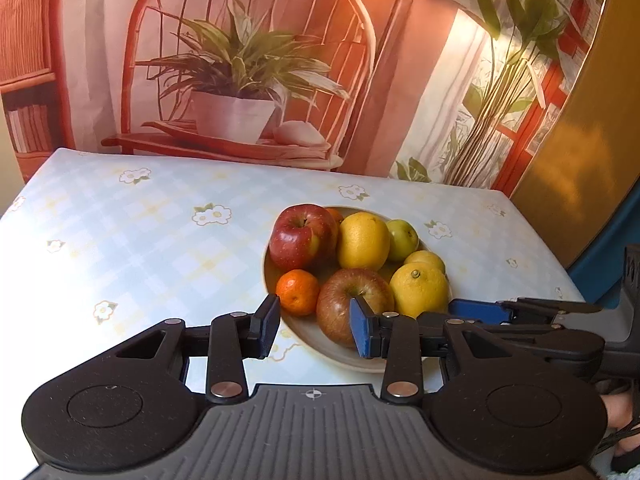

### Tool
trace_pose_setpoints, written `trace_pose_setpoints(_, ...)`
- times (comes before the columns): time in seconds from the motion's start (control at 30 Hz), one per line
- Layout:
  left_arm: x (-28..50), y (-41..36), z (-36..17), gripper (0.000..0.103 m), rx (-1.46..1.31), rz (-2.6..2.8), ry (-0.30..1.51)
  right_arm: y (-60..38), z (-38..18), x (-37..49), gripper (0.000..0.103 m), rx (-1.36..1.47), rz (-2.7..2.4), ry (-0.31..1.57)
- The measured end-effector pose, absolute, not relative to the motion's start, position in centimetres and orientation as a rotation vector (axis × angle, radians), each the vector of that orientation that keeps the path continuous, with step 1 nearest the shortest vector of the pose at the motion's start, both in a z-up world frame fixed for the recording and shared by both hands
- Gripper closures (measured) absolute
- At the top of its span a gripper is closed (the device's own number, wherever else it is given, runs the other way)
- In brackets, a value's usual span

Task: Organize fruits
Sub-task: 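Carry the grapefruit onto the plate and open the left tool, then lower the open right tool around the green citrus while the left tool moves over the kiwi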

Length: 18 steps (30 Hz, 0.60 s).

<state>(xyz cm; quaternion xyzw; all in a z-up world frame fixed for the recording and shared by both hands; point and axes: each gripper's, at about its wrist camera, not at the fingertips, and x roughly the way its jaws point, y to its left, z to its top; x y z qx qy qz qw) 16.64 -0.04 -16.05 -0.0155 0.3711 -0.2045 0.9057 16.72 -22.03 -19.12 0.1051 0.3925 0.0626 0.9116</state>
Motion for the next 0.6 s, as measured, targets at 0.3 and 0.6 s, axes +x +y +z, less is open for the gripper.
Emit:
trace_pose_setpoints(0.3,14.4,1.3,-17.2,0.064,0.004,-0.403,0.773,-20.1,-18.6,13.8,0.059,0.176,0.167,0.793)
trace_pose_setpoints(0.6,13.8,1.6,-18.0,0.064,0.02,-0.399,0.759,-18.5,-19.4,12.2,0.059,0.154,0.206,0.823)
